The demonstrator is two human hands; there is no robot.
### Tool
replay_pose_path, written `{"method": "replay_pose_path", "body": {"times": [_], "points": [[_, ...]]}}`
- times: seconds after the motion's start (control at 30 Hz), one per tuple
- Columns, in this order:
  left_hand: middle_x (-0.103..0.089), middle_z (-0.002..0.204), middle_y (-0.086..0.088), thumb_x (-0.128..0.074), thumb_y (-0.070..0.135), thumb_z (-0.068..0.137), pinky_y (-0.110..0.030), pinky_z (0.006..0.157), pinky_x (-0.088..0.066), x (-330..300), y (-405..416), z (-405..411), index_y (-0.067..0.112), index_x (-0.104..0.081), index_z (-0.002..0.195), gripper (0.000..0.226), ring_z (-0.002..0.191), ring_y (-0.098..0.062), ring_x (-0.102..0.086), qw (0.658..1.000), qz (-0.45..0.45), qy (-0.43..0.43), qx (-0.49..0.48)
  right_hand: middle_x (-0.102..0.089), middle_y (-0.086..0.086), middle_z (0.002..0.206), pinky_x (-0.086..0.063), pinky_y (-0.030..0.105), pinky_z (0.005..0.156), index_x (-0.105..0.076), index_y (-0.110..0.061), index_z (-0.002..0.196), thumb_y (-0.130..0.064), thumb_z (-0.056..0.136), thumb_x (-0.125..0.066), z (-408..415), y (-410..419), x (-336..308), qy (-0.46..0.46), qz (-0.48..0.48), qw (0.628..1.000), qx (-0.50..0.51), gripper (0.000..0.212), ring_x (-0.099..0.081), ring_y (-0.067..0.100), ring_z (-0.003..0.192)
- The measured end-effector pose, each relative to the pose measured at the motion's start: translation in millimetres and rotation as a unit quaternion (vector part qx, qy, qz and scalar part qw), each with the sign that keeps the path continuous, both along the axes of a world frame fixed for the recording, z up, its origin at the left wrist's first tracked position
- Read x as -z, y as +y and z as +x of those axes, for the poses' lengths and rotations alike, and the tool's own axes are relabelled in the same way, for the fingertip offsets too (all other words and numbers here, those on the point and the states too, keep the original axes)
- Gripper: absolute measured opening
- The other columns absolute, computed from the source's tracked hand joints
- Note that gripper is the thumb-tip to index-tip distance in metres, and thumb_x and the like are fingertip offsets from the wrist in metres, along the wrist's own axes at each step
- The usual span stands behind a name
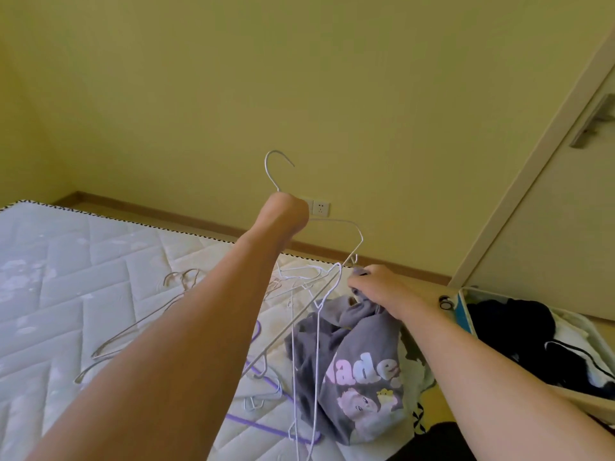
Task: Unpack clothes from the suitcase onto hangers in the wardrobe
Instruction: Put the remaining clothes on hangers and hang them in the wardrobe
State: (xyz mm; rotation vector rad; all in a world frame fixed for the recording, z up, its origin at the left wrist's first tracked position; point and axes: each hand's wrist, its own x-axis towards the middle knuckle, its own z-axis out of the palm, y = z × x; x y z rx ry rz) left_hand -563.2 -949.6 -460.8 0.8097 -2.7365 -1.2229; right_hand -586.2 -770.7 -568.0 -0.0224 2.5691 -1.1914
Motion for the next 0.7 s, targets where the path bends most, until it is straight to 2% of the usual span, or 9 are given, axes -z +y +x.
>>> {"method": "replay_pose_path", "body": {"times": [0.1, 0.17, 0.27, 0.37, 0.43, 0.5, 0.53, 0.6, 0.7], "points": [[-0.064, 0.120, -0.007, -0.044, 0.004, 0.096, -0.023, 0.062, -0.045, -2, 5, -1, 0.002, -0.056, 0.123, 0.029, 0.108, -0.027, -0.062, 0.997, -0.054, 0.023, 0.059, -0.049, 0.000, 0.061, -0.030, 0.018, 0.044, -0.052, -0.012, 0.071, -0.018, 0.079, -0.061, 1, -8, 9, -0.016, -0.062, 0.997, 0.035, 0.013, -0.041, 0.017, 0.055], [-0.059, 0.128, -0.018, -0.042, 0.008, 0.098, -0.027, 0.062, -0.043, 0, 5, -5, -0.002, -0.055, 0.126, 0.032, 0.107, -0.034, -0.060, 0.997, 0.045, 0.054, 0.013, -0.049, -0.001, 0.057, -0.031, 0.019, 0.046, -0.056, -0.012, 0.076, -0.015, 0.081, -0.059, -1, -13, 12, -0.002, -0.086, 0.995, 0.048, 0.007, -0.042, 0.015, 0.049], [-0.060, 0.125, -0.023, -0.042, 0.010, 0.098, -0.038, 0.081, -0.050, 10, 4, -10, -0.004, -0.056, 0.123, 0.032, 0.113, -0.039, -0.059, 0.997, 0.006, 0.078, 0.007, -0.046, 0.001, 0.060, -0.030, 0.017, 0.044, -0.054, -0.012, 0.078, -0.009, 0.083, -0.058, -1, -15, 14, 0.016, -0.110, 0.993, 0.032, 0.007, -0.038, 0.014, 0.051], [-0.065, 0.108, -0.018, -0.042, 0.004, 0.090, -0.034, 0.069, -0.044, 23, 0, -9, 0.004, -0.055, 0.101, 0.017, 0.088, -0.034, -0.059, 0.996, -0.066, 0.060, -0.006, -0.043, 0.006, 0.072, -0.030, 0.017, 0.047, -0.056, -0.015, 0.085, -0.010, 0.082, -0.067, -2, -12, 12, -0.040, -0.163, 0.984, -0.061, 0.013, -0.038, 0.015, 0.066], [-0.063, 0.099, -0.016, -0.038, 0.002, 0.090, -0.035, 0.069, -0.039, 31, -4, -7, 0.007, -0.043, 0.096, 0.010, 0.082, -0.033, -0.052, 0.988, -0.123, 0.092, -0.010, -0.053, 0.009, 0.076, -0.041, 0.017, 0.062, -0.062, -0.011, 0.086, -0.020, 0.081, -0.073, -4, -14, 14, -0.076, -0.147, 0.979, -0.121, 0.015, -0.047, 0.018, 0.072], [-0.059, 0.096, -0.016, -0.036, 0.001, 0.091, -0.036, 0.069, -0.040, 32, -7, -10, 0.008, -0.040, 0.098, 0.011, 0.087, -0.036, -0.055, 0.985, -0.135, 0.105, -0.012, -0.072, 0.010, 0.093, -0.046, 0.027, 0.090, -0.071, -0.009, 0.091, -0.034, 0.076, -0.075, -8, -25, 20, -0.094, -0.109, 0.976, -0.163, 0.030, -0.065, 0.023, 0.087], [-0.059, 0.098, -0.016, -0.036, 0.002, 0.091, -0.036, 0.070, -0.040, 28, -7, -11, 0.008, -0.041, 0.100, 0.012, 0.089, -0.036, -0.055, 0.987, -0.119, 0.105, -0.011, -0.072, 0.012, 0.105, -0.045, 0.034, 0.100, -0.072, -0.011, 0.100, -0.037, 0.078, -0.073, -10, -32, 23, -0.106, -0.100, 0.974, -0.176, 0.034, -0.067, 0.025, 0.100], [-0.060, 0.102, -0.015, -0.038, 0.003, 0.090, -0.035, 0.070, -0.039, 16, -7, -16, 0.008, -0.043, 0.103, 0.014, 0.085, -0.034, -0.052, 0.990, -0.076, 0.115, -0.016, -0.067, 0.018, 0.116, -0.043, 0.045, 0.105, -0.066, -0.009, 0.113, -0.033, 0.088, -0.066, -11, -49, 24, -0.121, -0.085, 0.973, -0.179, 0.035, -0.062, 0.030, 0.113], [-0.059, 0.101, -0.012, -0.039, 0.006, 0.091, -0.033, 0.071, -0.037, -3, 2, -23, 0.010, -0.041, 0.102, 0.013, 0.084, -0.031, -0.049, 0.988, -0.042, 0.146, -0.002, -0.062, 0.024, 0.120, -0.044, 0.050, 0.100, -0.060, -0.006, 0.114, -0.035, 0.092, -0.058, -21, -51, 3, -0.096, -0.043, 0.982, -0.158, 0.036, -0.059, 0.034, 0.115]]}}
